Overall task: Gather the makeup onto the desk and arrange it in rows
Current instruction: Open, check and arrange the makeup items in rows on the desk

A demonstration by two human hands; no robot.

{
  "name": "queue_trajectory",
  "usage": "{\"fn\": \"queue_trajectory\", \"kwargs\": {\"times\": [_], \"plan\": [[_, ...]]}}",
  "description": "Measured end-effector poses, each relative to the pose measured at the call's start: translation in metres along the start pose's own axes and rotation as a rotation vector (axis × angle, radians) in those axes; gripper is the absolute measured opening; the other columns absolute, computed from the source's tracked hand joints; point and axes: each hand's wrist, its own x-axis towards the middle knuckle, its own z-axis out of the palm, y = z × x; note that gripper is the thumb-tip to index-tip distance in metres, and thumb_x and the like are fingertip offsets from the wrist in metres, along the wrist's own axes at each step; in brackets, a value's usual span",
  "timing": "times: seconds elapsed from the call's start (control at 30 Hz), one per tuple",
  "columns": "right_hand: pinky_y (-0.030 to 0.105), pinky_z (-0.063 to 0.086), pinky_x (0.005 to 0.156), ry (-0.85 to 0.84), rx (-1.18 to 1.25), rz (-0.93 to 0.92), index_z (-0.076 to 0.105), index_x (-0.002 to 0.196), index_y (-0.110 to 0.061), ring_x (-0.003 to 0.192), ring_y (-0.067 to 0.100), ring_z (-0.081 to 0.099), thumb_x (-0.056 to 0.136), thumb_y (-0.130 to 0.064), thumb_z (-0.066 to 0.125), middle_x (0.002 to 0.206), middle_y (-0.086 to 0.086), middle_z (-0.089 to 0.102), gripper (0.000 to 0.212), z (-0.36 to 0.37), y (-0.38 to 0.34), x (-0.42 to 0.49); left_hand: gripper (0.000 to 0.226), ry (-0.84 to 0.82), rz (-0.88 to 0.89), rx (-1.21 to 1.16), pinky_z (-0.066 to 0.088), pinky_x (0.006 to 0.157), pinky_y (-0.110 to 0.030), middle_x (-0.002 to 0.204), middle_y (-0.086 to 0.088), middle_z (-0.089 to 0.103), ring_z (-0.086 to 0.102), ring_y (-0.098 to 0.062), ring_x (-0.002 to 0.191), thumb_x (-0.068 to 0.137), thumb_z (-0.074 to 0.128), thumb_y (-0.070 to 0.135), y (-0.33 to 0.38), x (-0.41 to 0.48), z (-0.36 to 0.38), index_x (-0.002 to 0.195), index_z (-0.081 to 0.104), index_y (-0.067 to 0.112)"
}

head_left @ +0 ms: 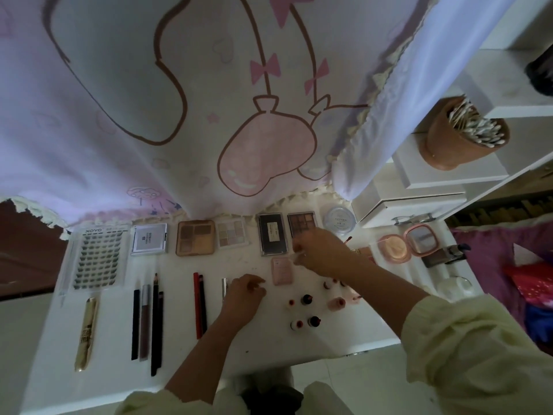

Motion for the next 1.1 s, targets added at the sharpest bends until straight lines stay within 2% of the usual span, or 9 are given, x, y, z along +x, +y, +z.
{"fn": "queue_trajectory", "kwargs": {"times": [0.1, 0.17, 0.27, 0.4, 0.53, 0.63, 0.83, 0.93, 1.1], "plan": [[0.015, 0.045, 0.068, 0.154, 0.394, 0.073, 0.07, 0.099, -0.014, 0.081, 0.009, 0.062, 0.082, -0.027, 0.076, 0.091, -0.002, 0.067, 0.023, -0.016, 0.001, -0.016, 0.014, -0.007, -0.129, -0.298, 0.049, 0.072, -0.023, 0.107, -0.009, 0.067, 0.061, -0.014, 0.083, 0.095, 0.056, 0.014, 0.014, -0.01, -0.018, 0.104, 0.066, 0.014], [0.015, 0.049, 0.065, 0.203, 0.666, 0.108, 0.072, 0.093, -0.015, 0.073, 0.006, 0.065, 0.079, -0.025, 0.079, 0.082, -0.005, 0.071, 0.019, -0.02, 0.001, -0.028, 0.017, -0.055, -0.164, -0.501, 0.051, 0.073, -0.024, 0.102, -0.01, 0.07, 0.065, -0.017, 0.083, 0.096, 0.055, 0.017, 0.028, -0.022, -0.029, 0.104, 0.067, 0.009], [0.019, 0.054, 0.061, 0.208, 1.005, 0.146, 0.071, 0.088, -0.015, 0.062, 0.007, 0.065, 0.082, -0.017, 0.075, 0.07, -0.006, 0.071, 0.007, -0.021, -0.003, -0.045, 0.024, -0.088, -0.094, -0.622, 0.055, 0.078, -0.028, 0.099, -0.007, 0.074, 0.07, -0.02, 0.091, 0.097, 0.052, 0.027, 0.055, -0.044, -0.038, 0.104, 0.068, 0.01], [0.022, 0.057, 0.067, 0.193, 1.315, 0.189, 0.073, 0.093, -0.009, 0.065, 0.013, 0.066, 0.084, -0.013, 0.072, 0.073, 0.006, 0.072, 0.01, -0.023, -0.012, -0.06, 0.032, -0.08, -0.03, -0.661, 0.055, 0.08, -0.032, 0.092, -0.002, 0.076, 0.072, -0.018, 0.087, 0.097, 0.049, 0.039, 0.082, -0.07, -0.039, 0.102, 0.068, 0.013], [0.02, 0.056, 0.063, 0.187, 1.399, 0.213, 0.073, 0.096, 0.0, 0.062, 0.014, 0.065, 0.085, -0.014, 0.07, 0.077, 0.016, 0.07, 0.018, -0.021, -0.02, -0.069, 0.036, -0.083, 0.015, -0.648, 0.056, 0.079, -0.033, 0.092, -0.004, 0.076, 0.073, -0.019, 0.086, 0.095, 0.051, 0.043, 0.091, -0.089, -0.035, 0.103, 0.068, 0.012], [0.021, 0.057, 0.062, 0.171, 1.437, 0.214, 0.072, 0.093, 0.002, 0.06, 0.015, 0.066, 0.087, -0.015, 0.068, 0.077, 0.019, 0.069, 0.018, -0.02, -0.023, -0.074, 0.031, -0.027, 0.064, -0.616, 0.056, 0.07, -0.026, 0.086, -0.001, 0.076, 0.073, -0.014, 0.079, 0.092, 0.056, 0.037, 0.094, -0.099, -0.032, 0.097, 0.069, 0.01], [0.022, 0.057, 0.063, 0.103, 1.4, 0.15, 0.072, 0.101, 0.003, 0.066, 0.018, 0.068, 0.082, -0.01, 0.074, 0.08, 0.019, 0.072, 0.022, -0.024, -0.019, -0.084, 0.025, 0.013, 0.073, -0.628, 0.055, 0.065, -0.022, 0.085, -0.001, 0.075, 0.072, -0.011, 0.077, 0.09, 0.062, 0.031, 0.098, -0.107, -0.032, 0.094, 0.07, 0.008], [0.024, 0.057, 0.067, 0.125, 1.3, 0.095, 0.073, 0.099, 0.0, 0.07, 0.022, 0.069, 0.077, -0.007, 0.078, 0.085, 0.019, 0.073, 0.024, -0.026, -0.017, -0.088, 0.023, 0.011, 0.083, -0.621, 0.055, 0.066, -0.024, 0.087, 0.0, 0.075, 0.072, -0.012, 0.079, 0.09, 0.061, 0.031, 0.099, -0.11, -0.033, 0.096, 0.07, 0.011], [0.024, 0.056, 0.066, 0.19, 1.196, 0.041, 0.074, 0.094, -0.003, 0.07, 0.022, 0.07, 0.075, -0.009, 0.081, 0.08, 0.013, 0.075, 0.021, -0.026, -0.017, -0.089, 0.021, 0.027, 0.084, -0.64, 0.055, 0.067, -0.025, 0.089, -0.002, 0.076, 0.073, -0.013, 0.081, 0.09, 0.061, 0.03, 0.1, -0.112, -0.031, 0.097, 0.071, 0.013]]}}
